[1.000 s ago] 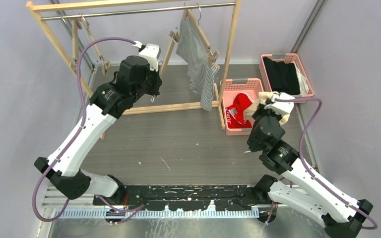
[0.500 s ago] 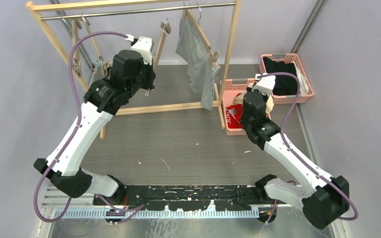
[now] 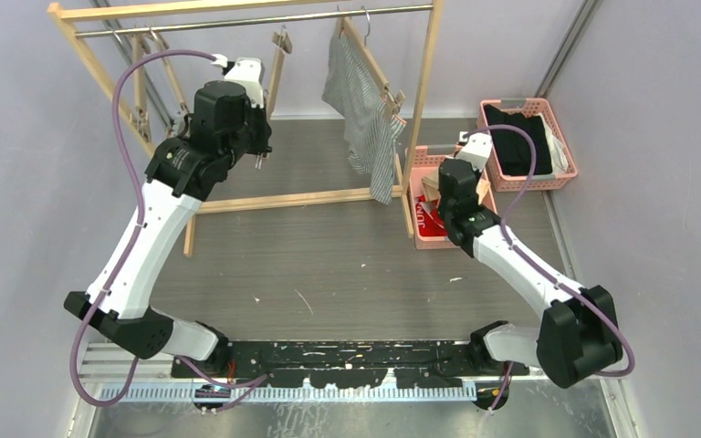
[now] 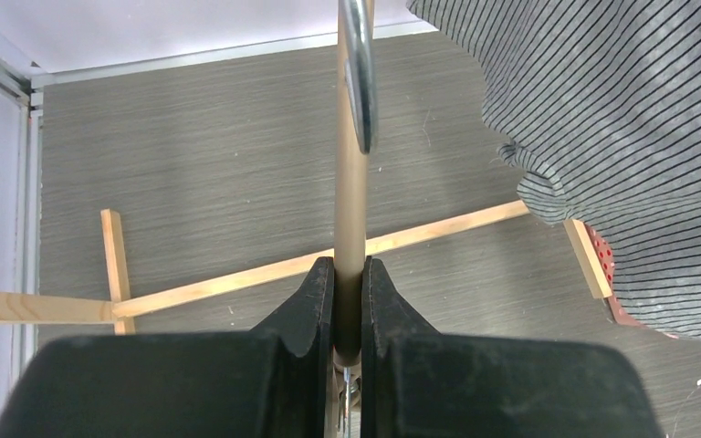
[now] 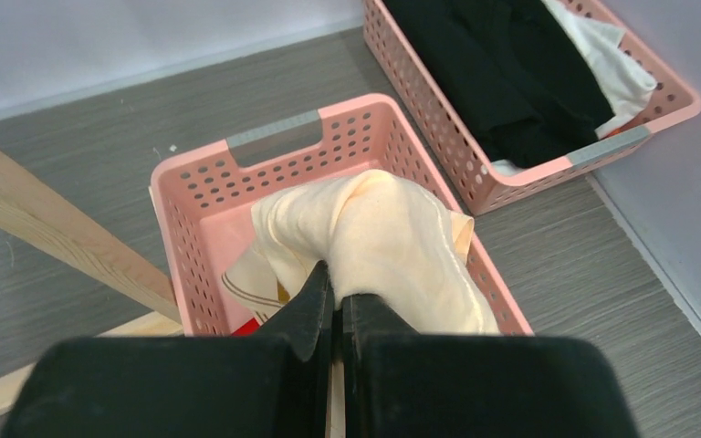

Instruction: Remove the underwear clipped to the hanger

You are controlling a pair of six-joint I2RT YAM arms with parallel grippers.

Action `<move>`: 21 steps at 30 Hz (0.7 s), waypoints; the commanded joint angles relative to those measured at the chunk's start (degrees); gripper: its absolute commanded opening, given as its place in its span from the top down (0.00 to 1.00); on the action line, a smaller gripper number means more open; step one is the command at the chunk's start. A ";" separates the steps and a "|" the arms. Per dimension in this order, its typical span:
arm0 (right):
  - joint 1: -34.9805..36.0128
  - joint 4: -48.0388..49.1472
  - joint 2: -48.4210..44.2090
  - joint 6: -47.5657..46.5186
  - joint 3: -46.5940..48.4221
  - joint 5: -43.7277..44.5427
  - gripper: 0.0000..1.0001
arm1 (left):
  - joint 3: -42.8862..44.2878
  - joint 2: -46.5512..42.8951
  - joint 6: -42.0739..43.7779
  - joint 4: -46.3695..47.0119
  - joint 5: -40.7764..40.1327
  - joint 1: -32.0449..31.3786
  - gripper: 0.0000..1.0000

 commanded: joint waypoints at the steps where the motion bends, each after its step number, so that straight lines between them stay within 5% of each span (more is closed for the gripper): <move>1: -0.86 3.41 2.52 2.06 1.09 -2.96 0.99 | 4.73 0.48 -0.24 1.30 0.61 0.95 1.00; 11: -1.81 -1.70 9.37 4.03 2.17 -10.88 0.97 | 9.15 2.00 -0.83 -1.21 2.82 4.12 1.00; 16: -1.81 -2.40 5.57 6.83 -1.12 -14.04 0.29 | 11.89 2.96 -1.59 -1.63 6.07 7.15 1.00; 21: -1.83 -1.72 -1.35 7.02 -4.81 -13.23 0.16 | 11.96 1.68 -0.33 -0.10 7.84 8.14 1.00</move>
